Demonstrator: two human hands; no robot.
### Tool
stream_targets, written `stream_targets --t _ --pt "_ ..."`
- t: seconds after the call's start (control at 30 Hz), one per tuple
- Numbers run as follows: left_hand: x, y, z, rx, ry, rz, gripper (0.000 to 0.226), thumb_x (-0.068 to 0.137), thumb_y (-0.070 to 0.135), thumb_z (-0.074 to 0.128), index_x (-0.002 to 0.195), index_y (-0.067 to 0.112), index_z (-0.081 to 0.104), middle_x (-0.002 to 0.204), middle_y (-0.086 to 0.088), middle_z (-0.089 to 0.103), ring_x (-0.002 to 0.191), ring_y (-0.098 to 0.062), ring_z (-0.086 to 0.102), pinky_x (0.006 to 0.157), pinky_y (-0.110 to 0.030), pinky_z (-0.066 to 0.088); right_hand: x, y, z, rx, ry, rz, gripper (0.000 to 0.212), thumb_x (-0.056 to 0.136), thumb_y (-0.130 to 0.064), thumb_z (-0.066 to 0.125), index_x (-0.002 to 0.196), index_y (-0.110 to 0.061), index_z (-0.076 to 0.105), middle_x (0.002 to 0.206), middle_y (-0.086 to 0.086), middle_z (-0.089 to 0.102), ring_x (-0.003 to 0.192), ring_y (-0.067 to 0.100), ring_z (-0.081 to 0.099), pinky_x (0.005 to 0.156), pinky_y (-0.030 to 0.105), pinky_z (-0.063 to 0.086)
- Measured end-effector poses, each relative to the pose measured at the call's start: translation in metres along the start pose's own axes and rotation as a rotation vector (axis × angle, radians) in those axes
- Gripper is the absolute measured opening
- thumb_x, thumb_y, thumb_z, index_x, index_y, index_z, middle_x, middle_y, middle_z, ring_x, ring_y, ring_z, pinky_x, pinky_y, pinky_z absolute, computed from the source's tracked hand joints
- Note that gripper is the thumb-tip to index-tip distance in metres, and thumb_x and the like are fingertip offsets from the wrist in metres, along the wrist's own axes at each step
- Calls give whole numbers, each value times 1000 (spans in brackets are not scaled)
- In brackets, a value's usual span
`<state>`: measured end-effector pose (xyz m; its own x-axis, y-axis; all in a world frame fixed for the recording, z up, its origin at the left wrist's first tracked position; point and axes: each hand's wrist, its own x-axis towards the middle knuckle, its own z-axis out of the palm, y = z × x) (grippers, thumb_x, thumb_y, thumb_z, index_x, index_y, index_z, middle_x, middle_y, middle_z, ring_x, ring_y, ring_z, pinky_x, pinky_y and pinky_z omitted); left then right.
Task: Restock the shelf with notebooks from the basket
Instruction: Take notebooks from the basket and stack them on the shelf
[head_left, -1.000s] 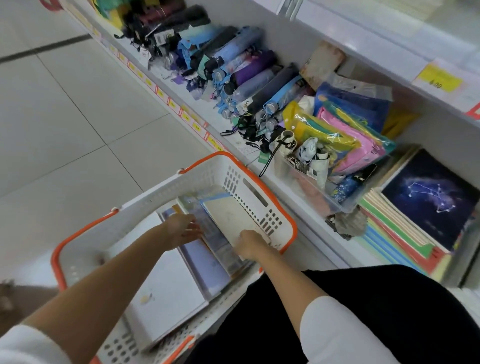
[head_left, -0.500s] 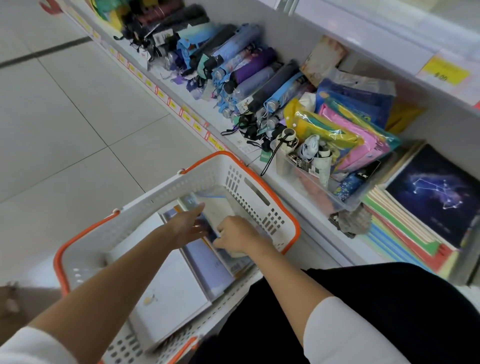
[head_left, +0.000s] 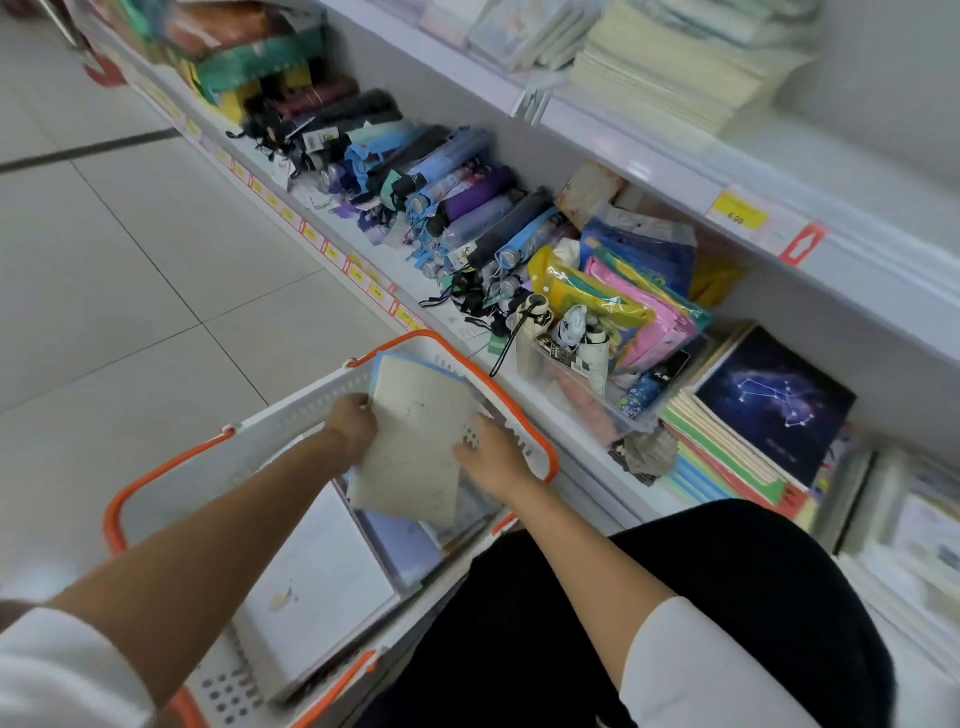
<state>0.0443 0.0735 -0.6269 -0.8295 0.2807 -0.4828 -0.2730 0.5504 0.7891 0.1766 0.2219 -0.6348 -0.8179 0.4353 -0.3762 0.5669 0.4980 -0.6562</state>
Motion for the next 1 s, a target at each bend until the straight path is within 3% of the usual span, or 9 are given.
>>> stream_targets --t 0.07,0.13,0.2,0.33,0.43,0.57,0.7,0.83,1.0 --pt "-7 18 -3 -18 21 45 39 93 -1 35 123 2 59 125 -22 60 100 -34 61 91 -43 50 0 7 -12 94 29 101 50 80 -40 53 128 -25 53 116 -1 63 109 22 58 91 39 48" --pt "-26 43 -3 -124 -4 78 43 94 -5 31 123 6 61 124 -16 60 87 -28 60 76 -40 51 -9 5 -26 115 -1 163 19 82 -42 53 85 -25 59 80 -3 60 81 21 56 65 29 42" --pt "-41 63 2 -214 -48 83 46 96 -6 28 127 8 58 113 -16 63 83 -27 61 71 -40 52 -24 -2 -40 238 6 188 23 84 -34 55 69 -16 56 69 3 58 68 22 53 60 29 33" --pt "-63 103 14 -245 -99 125 44 97 -2 29 126 12 58 107 -13 65 83 -31 64 76 -46 55 -53 -13 -71 435 143 85 10 85 -13 56 77 -13 61 77 1 66 72 17 60 62 30 46" --pt "-81 134 28 -267 -132 208 44 99 5 30 137 17 51 121 -14 63 100 -35 64 87 -51 53 -74 -18 -107 540 305 32 11 88 -2 57 94 -11 56 88 -1 63 78 12 59 68 26 49" --pt "-116 179 58 -313 -224 384 45 98 2 29 126 26 56 125 -7 61 111 -31 57 98 -52 47 -102 -19 -170 522 476 -83 39 89 -2 55 126 -9 46 118 5 58 104 17 56 76 24 47" --pt "-152 229 94 -290 -349 598 48 93 -7 34 130 20 50 125 -3 59 108 -23 57 92 -41 49 -141 -12 -235 533 661 -134 37 92 -3 52 127 -6 44 116 5 56 107 22 56 81 29 46" --pt "-186 277 137 -184 -503 792 60 91 -7 41 144 20 35 134 -3 53 120 -24 52 101 -46 45 -184 7 -295 582 867 -158 27 92 -2 52 117 -11 48 113 3 56 99 20 57 77 29 49" --pt "-240 327 199 25 -594 957 63 91 -1 51 146 17 27 129 1 45 120 -25 52 97 -39 46 -239 33 -364 649 1163 -170 31 89 2 54 119 -7 54 105 -1 60 87 7 58 69 12 46"
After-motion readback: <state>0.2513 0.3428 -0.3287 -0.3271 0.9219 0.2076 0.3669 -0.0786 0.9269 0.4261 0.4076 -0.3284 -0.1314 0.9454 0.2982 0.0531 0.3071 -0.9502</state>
